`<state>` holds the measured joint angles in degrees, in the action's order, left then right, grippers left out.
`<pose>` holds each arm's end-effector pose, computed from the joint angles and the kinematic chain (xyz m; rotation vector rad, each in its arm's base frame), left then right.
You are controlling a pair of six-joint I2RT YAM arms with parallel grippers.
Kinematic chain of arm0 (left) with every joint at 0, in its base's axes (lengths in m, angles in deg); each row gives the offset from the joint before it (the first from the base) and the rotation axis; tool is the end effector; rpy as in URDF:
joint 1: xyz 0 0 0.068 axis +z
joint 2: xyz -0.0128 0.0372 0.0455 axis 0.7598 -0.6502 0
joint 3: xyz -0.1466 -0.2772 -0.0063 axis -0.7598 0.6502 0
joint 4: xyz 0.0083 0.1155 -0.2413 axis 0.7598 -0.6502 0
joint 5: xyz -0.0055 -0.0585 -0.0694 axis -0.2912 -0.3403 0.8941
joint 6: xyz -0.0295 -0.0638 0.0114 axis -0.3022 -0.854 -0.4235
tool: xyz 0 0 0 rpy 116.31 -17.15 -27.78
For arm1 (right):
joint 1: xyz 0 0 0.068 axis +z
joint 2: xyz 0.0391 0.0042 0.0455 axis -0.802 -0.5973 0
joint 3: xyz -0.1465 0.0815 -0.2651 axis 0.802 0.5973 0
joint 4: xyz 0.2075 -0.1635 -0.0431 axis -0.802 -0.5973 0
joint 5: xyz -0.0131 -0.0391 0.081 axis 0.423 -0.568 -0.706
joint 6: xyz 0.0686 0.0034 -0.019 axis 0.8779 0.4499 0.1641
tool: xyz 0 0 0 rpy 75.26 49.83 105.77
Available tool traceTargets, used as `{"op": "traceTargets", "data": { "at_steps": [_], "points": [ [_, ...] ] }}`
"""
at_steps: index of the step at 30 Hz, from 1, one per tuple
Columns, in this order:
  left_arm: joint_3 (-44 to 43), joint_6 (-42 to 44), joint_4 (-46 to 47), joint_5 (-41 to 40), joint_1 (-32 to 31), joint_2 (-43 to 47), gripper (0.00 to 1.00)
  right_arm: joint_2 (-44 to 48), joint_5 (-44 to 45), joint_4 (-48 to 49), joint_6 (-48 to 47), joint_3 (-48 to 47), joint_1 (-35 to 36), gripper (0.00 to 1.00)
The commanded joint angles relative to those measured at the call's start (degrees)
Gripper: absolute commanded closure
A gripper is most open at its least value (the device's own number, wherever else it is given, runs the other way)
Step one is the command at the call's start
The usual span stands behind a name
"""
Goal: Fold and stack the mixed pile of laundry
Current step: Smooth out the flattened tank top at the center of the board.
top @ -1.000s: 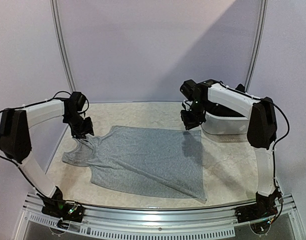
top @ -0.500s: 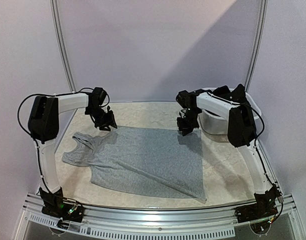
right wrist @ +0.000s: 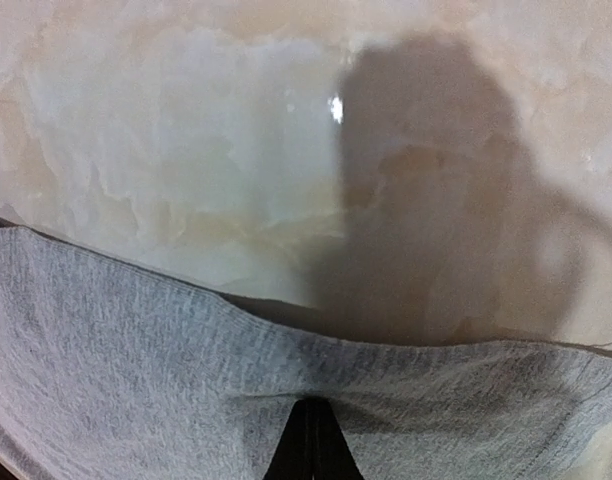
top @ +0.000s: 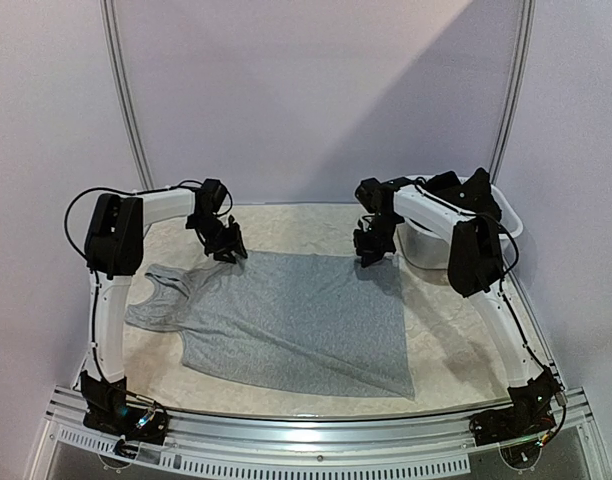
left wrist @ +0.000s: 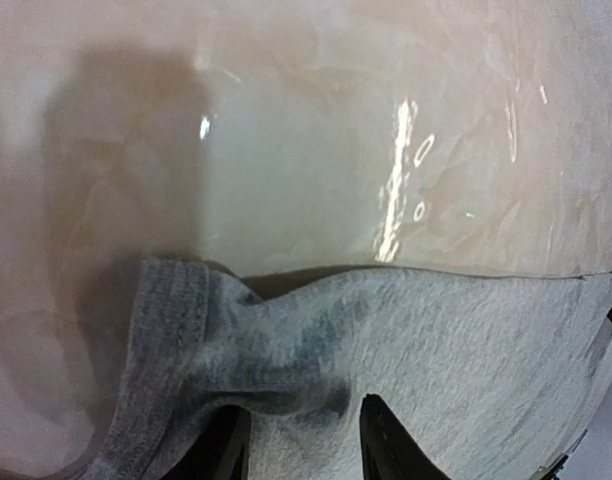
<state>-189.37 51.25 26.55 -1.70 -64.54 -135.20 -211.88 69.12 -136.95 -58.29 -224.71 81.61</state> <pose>0.4990 -0.1526 0.1438 -0.2867 2.9061 -0.5789 0.5012 0.2784 0.1428 -0.0992 3.0125 0.3065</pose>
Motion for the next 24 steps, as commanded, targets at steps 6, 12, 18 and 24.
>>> {"op": "traceTargets", "data": {
  "at_steps": [6, 12, 18, 24],
  "points": [
    [-9.26, -3.86, -0.31, -2.68, 1.96, -9.54, 0.62, -6.29, -0.74, 9.82, 4.12, -2.45, -4.13, 1.00],
    [-15.13, -5.74, 0.39, -2.01, 2.78, -12.30, 0.61, -6.09, -1.94, 20.59, 5.41, -3.21, -4.73, 0.98],
    [-17.93, -5.38, -1.87, -2.97, 3.01, -9.42, 0.56, -3.90, -4.09, 28.15, 4.84, -3.38, -4.68, 0.96],
    [-16.36, -1.60, -4.27, -6.90, 3.01, -0.38, 0.43, 2.44, -7.56, 31.22, -0.30, -2.01, -3.22, 0.91]
  ]
}}
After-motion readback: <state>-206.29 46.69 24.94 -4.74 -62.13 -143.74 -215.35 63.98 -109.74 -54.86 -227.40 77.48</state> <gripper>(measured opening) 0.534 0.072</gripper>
